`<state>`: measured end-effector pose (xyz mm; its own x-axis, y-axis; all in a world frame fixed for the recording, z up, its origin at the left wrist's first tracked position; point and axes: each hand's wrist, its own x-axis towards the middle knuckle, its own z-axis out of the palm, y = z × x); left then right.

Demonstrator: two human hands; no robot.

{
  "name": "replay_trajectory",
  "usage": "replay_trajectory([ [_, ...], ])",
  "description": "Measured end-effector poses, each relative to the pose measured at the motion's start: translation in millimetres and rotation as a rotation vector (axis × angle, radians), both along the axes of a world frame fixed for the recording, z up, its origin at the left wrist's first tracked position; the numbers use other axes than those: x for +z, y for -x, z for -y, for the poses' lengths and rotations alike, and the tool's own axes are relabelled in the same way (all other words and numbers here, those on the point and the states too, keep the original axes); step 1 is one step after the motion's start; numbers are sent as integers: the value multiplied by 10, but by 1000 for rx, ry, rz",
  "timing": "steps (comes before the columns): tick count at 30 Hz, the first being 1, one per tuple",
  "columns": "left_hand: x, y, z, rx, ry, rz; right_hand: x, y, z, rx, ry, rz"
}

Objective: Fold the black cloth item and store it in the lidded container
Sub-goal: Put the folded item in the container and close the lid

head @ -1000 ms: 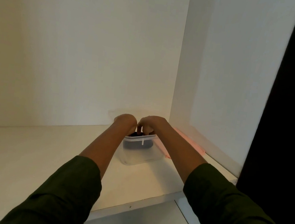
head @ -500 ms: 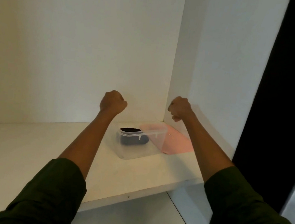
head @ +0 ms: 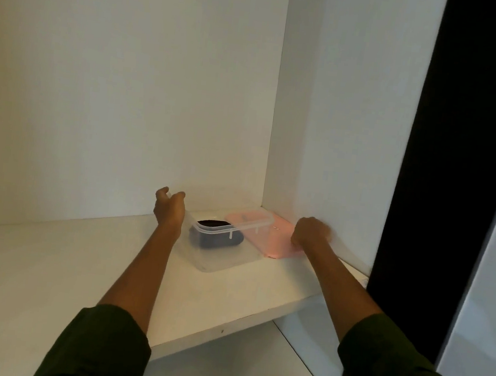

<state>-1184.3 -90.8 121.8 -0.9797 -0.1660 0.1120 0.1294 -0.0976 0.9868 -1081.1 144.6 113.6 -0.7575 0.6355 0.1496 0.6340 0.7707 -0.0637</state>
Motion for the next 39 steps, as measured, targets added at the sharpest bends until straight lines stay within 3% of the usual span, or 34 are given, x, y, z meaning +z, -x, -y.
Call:
replay_trajectory([
  [5,-28,1,28,-26,-16,-7,-15,49,142,-145,37,73],
  [10,-62,14,32,-49,-4,-16,-10,79,139,-190,96,-13],
  [19,-70,32,46,-42,-16,-3,128,60,96,-236,424,-384],
  [25,-82,1,55,-47,-6,-7,408,78,119,-84,783,-868],
  [31,-76,-48,13,-44,10,-23,902,23,317,-27,487,-1148],
  [36,-71,-45,18,-36,-24,-27,1261,-62,439,51,489,-1322],
  [39,-72,-27,27,-21,-57,-28,1307,-75,516,124,655,-1333],
])
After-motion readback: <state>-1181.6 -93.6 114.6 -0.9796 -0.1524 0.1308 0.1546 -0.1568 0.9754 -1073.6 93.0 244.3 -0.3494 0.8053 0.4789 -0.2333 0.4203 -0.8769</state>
